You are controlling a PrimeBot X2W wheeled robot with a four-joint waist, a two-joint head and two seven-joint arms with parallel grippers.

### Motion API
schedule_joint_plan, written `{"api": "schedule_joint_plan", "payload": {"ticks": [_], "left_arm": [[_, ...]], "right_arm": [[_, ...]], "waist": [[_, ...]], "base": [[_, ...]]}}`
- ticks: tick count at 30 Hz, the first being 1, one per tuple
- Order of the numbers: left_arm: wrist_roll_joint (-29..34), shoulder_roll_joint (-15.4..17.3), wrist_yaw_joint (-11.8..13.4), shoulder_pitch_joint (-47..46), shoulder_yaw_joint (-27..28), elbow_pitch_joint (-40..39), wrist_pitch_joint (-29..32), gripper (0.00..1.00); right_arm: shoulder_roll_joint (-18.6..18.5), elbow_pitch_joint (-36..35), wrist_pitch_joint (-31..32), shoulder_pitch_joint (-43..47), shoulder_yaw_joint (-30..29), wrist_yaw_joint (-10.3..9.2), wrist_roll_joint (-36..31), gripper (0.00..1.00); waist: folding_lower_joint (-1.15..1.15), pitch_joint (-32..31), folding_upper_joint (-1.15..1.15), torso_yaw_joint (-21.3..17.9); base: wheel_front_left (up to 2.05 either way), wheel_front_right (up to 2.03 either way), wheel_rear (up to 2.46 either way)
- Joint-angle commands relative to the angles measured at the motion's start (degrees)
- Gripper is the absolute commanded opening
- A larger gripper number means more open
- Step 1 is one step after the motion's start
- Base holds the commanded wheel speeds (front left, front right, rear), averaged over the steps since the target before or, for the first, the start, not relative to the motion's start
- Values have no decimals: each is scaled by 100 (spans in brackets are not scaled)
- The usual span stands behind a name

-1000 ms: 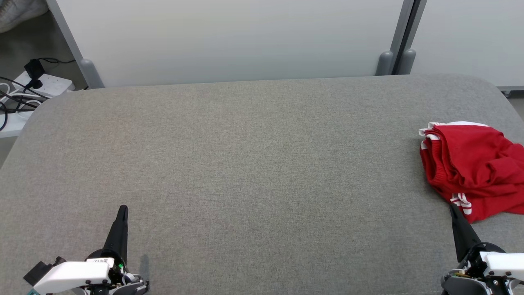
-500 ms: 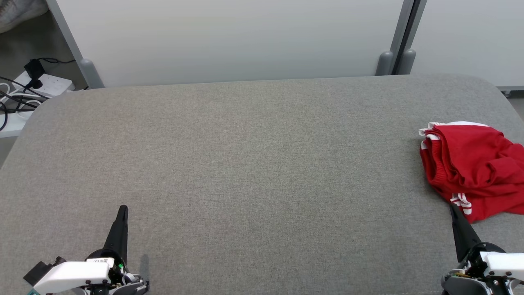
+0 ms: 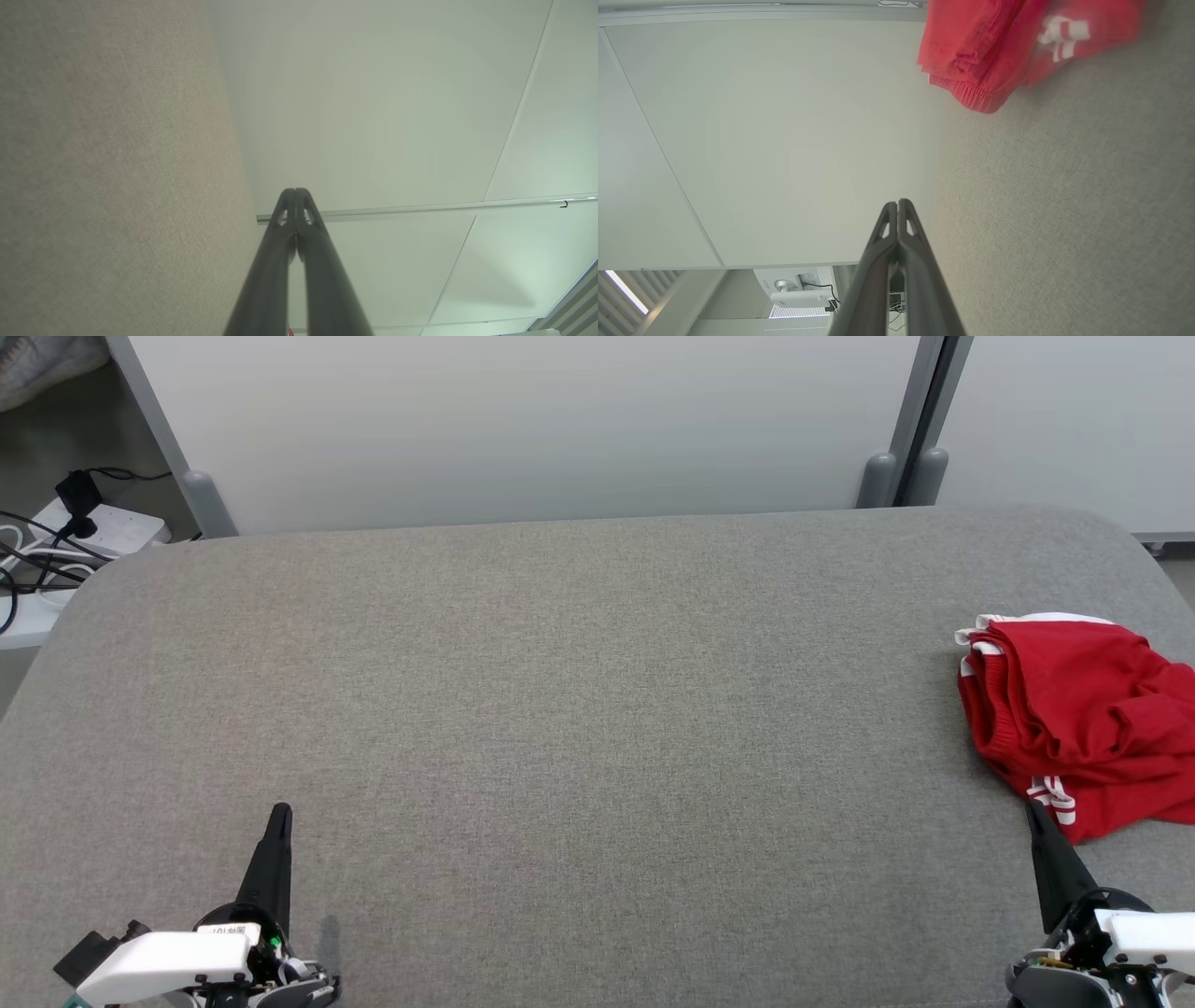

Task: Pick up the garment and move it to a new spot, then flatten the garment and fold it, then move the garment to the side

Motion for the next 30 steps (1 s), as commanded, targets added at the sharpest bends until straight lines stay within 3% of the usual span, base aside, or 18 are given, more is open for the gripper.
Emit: {"api": "schedule_joint_plan", "payload": {"ticks": [1,30], "left_arm": [[-25,48,-48,-334,190,-157,13,0],[-26,48,-48,-334,188,-158,12,0]], "right_arm": [[-79,-154,41,-257,86,10,19,0],[-73,-153,47,-258,78,10,13,0]], "waist": [[0,0,0,0],[0,0,0,0]], "base": [[0,0,0],[0,0,0]]}}
